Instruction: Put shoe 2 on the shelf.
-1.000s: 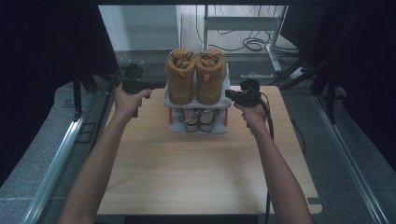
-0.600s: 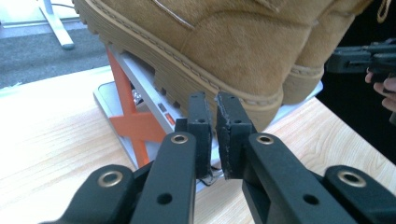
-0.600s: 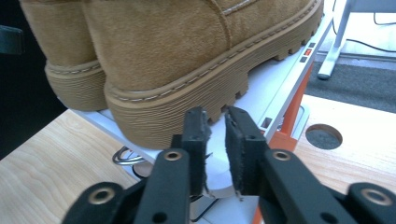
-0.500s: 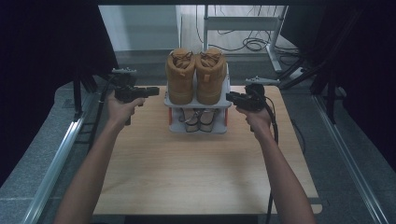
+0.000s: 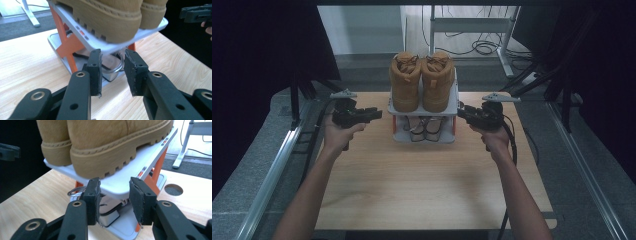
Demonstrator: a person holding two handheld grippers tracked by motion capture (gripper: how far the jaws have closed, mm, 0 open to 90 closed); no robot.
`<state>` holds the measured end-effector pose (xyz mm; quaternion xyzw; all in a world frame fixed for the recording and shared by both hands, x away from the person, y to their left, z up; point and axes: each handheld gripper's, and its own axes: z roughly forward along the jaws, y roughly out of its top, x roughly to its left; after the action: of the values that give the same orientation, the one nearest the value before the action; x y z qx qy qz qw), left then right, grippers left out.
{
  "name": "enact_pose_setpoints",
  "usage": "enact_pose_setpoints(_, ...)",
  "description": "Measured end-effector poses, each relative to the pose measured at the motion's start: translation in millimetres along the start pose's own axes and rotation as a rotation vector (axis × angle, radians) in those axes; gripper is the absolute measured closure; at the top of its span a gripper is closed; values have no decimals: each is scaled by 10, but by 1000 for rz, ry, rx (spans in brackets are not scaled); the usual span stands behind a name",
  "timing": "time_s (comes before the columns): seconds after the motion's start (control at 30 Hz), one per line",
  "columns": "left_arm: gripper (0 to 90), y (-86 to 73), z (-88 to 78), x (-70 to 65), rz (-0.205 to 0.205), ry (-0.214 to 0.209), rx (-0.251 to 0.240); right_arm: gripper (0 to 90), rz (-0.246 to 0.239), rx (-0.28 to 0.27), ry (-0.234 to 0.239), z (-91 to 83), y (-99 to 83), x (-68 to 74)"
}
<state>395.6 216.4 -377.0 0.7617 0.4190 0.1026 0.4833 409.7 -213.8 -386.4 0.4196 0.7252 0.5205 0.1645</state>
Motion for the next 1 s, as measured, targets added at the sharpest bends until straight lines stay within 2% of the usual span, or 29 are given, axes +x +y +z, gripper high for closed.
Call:
enact_pose_setpoints(0.2,607,-305,-46,-56,3,-1,0,582,-10,-11,13,-87,-222,38)
enact_pose_setpoints(0.3,571,-491,-39,-86,-5,4,13,566,-21,-2,16,-105,-356,60)
enact_pose_setpoints(0.4,552,-678,-11,-132,5,16,35,560,-17,5,28,-108,-508,89)
enact_pose_setpoints(0.47,541,-800,14,-151,6,7,51,557,-23,16,25,-106,-613,107)
enact_pose_setpoints(0.63,527,-1071,42,-203,15,27,65,551,-13,39,37,-106,-875,155)
enact_pose_setpoints(0.9,516,-1387,59,-314,8,10,73,535,-23,81,42,-124,-1331,245)
enact_pose_setpoints(1.0,516,-1445,76,-336,25,23,94,527,-17,95,40,-125,-1439,252)
